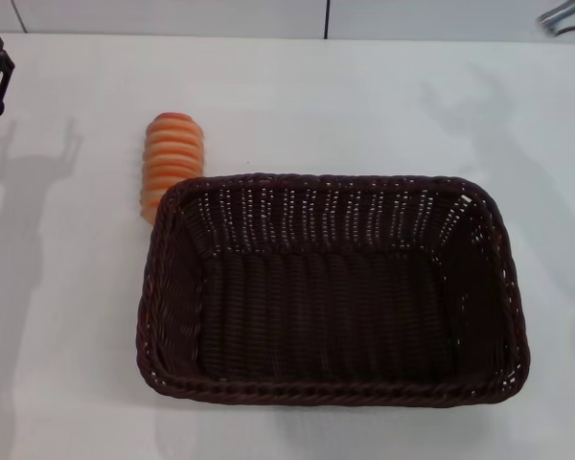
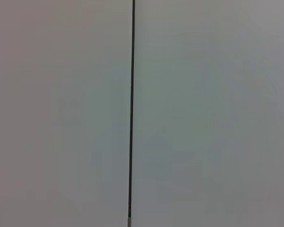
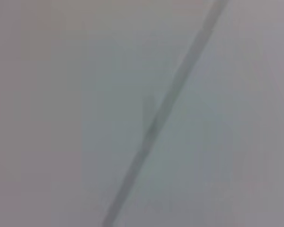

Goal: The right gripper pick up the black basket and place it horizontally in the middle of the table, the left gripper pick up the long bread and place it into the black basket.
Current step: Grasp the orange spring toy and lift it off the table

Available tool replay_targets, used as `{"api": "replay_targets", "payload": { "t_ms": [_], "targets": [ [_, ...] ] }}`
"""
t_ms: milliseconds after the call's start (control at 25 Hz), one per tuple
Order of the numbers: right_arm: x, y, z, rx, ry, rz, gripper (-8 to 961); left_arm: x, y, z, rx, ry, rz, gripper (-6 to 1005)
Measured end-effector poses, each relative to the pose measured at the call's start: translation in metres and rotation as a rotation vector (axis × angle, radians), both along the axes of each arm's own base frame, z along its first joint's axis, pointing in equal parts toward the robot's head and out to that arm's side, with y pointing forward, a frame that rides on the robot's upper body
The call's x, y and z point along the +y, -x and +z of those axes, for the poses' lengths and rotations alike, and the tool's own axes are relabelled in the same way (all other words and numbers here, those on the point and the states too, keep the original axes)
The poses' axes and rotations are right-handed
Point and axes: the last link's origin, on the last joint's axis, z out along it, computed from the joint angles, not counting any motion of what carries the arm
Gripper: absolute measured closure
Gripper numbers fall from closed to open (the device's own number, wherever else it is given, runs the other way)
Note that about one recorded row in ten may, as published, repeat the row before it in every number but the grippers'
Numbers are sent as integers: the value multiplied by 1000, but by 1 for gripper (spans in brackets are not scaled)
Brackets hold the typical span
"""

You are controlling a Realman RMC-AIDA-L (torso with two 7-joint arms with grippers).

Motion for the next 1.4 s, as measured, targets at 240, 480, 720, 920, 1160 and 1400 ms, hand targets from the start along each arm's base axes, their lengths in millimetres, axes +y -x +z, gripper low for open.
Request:
{"api": "replay_targets", "payload": {
  "t_ms": [240,480,720,920,1160,1400],
  "targets": [
    [-22,-27,-8,78,-140,8,125,0,-2,2,3,-9,-12,261],
    [-56,-96,-18,243,-192,-52,131,3,-14,-6,15,56,-71,263],
    [-96,-153,-27,227,-229,-176,130,20,-44,0,-20,266,-66,265],
    [-108,-173,-27,225,-237,-247,130,41,-79,5,35,475,96,267],
    [-113,-182,-25,228,-248,-280,130,63,-114,-20,158,711,286,269],
    [-111,-186,-21,220,-260,-287,130,82,-125,-47,207,904,409,271]
  ]
}}
